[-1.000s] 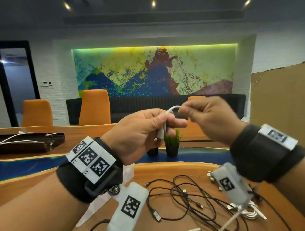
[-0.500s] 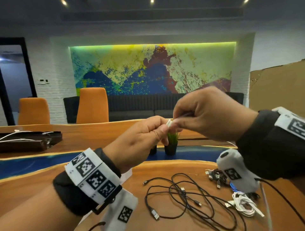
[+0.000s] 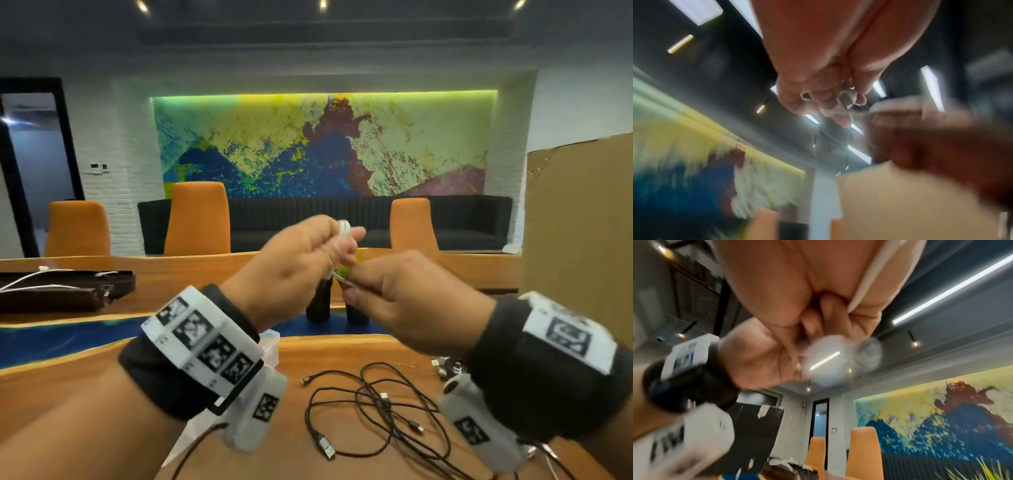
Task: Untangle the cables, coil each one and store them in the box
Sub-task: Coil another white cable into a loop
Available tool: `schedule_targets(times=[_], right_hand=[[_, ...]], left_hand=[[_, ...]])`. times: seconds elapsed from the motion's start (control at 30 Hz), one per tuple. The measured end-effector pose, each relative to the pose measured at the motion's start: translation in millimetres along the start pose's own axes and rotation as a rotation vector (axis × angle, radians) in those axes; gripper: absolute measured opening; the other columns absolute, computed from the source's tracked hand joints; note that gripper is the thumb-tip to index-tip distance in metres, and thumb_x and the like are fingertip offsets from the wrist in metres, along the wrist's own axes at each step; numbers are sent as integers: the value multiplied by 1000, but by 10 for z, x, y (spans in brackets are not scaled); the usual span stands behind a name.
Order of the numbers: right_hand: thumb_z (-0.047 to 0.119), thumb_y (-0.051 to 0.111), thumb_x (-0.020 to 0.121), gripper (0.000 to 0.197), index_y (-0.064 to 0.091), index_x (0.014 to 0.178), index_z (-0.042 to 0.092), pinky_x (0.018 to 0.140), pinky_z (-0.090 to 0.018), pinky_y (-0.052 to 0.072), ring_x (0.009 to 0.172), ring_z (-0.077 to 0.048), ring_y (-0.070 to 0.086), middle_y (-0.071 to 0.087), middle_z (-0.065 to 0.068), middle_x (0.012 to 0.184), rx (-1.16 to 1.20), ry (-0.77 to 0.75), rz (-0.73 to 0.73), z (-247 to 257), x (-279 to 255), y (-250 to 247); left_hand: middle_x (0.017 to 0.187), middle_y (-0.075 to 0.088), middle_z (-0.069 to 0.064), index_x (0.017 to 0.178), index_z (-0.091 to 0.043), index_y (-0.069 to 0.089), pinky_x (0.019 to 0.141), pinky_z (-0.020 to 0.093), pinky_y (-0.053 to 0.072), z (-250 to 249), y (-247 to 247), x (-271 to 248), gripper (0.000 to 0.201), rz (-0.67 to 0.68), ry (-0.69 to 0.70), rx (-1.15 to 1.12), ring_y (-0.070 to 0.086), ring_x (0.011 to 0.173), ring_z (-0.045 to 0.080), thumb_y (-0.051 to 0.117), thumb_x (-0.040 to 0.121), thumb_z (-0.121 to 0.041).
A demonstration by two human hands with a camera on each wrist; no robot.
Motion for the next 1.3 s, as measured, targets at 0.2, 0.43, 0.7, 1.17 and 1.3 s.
schedule_targets(times=[0.2, 0.43, 0.7, 1.17, 1.3], right_hand=[[30, 65, 89, 12, 72, 85, 21, 61, -24, 43, 66, -6, 52, 60, 12, 71, -252, -113, -177, -16, 128, -419], [29, 50, 98, 29, 71, 88, 11, 62, -27, 44, 66, -11, 52, 58, 0, 71, -5, -122, -385, -292, 166, -320], [31, 48, 100, 22, 65, 90, 22, 66, -30, 49, 72, -12, 54, 59, 3, 77, 76, 48, 14, 1, -39, 178], [20, 50, 101, 22, 68, 89, 15, 69, -35, 50, 69, -7, 53, 62, -2, 78, 299, 111, -179, -329, 97, 122], [34, 46, 100, 21, 64, 99, 23, 72, -33, 52, 78, -13, 57, 61, 2, 85, 204, 98, 81, 11, -59, 362]], left_hand=[[80, 57, -5, 94, -11, 61, 63, 24, 43, 110, 23, -46, 28, 171, -5, 190, 47, 68, 3, 44, 103, -32], [127, 65, 15, 94, -12, 59, 64, 19, 39, 20, 19, -232, 20, 434, -236, -789, 50, 76, 9, 43, 102, -22], [125, 66, -8, 99, -11, 62, 72, 9, 44, 141, -115, -38, 25, -37, -18, 18, 61, 95, -6, 40, 106, -21], [105, 66, 11, 94, -15, 67, 60, 23, 36, 3, -9, -189, 34, 223, -216, -931, 51, 75, 9, 37, 104, -27], [117, 72, -9, 110, -10, 63, 75, 27, 43, 126, -89, -69, 35, -47, -174, -468, 63, 93, 10, 31, 108, -25]])
Point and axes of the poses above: each hand's wrist, its own x-axis towards the middle knuckle, its own y-axis out of the palm, z = x × y, the point moved 4 cm from there along x, towards the middle knuckle
